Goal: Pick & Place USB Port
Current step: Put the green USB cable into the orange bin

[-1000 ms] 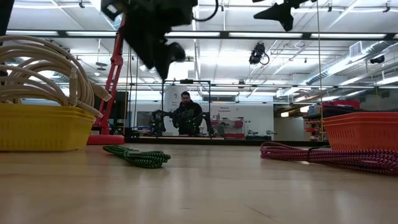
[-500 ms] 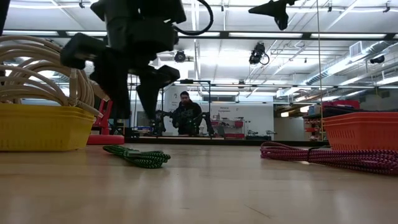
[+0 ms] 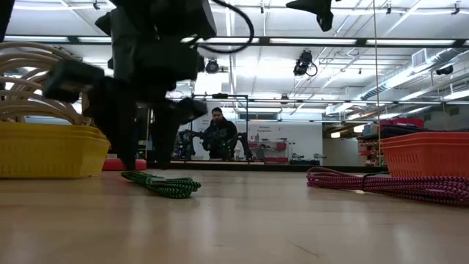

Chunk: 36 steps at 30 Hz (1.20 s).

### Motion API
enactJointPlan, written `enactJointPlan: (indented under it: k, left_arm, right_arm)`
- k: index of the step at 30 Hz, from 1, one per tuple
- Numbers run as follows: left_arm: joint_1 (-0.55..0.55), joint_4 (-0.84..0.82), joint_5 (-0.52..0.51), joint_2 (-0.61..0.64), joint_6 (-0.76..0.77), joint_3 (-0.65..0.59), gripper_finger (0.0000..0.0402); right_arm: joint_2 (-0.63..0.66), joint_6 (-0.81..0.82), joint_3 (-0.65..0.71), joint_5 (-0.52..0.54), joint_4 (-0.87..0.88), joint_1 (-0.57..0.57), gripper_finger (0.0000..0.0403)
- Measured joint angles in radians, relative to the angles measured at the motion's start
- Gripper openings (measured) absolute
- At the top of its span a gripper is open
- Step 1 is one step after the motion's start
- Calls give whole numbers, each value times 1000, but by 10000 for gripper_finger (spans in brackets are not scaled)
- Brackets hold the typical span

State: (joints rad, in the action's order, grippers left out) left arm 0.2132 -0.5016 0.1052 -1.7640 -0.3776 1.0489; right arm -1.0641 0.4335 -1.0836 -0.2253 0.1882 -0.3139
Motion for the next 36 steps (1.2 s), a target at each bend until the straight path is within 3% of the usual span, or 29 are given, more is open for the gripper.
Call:
enactJointPlan:
  k: [6,9,11,14,15,22,26,29,31,36]
  left_arm:
    - [-2,14,-24,-73,7,3,206]
    - [-3,16,-28,-94,8,6,186]
    - [-2,17,-21,-95,25,5,143]
    - [-9,11,15,-89,52,16,37]
    - [-14,17,34,-89,65,21,25]
    - [-54,21,16,-99,87,101,17]
    - [-98,-69,-60,-99,76,208,17]
    - [-134,-172,-193,-97,29,308,17]
    - [-180,-223,-250,-89,26,378,16]
    - [-347,-238,-243,-19,88,541,16]
  right_arm:
    - [0,0,0,0,-16,2,208]
    - [0,0,0,0,-16,2,208]
    - [0,0,0,0,-13,2,208]
    - [0,-1,0,0,-10,2,208]
    - [0,-4,0,0,-9,2,208]
    - [0,-27,0,25,4,2,208]
    - [0,-35,0,41,34,0,208]
    - [0,-48,0,76,80,0,208]
    - [0,-53,0,88,111,-2,208]
    - [0,-53,0,87,152,-12,208]
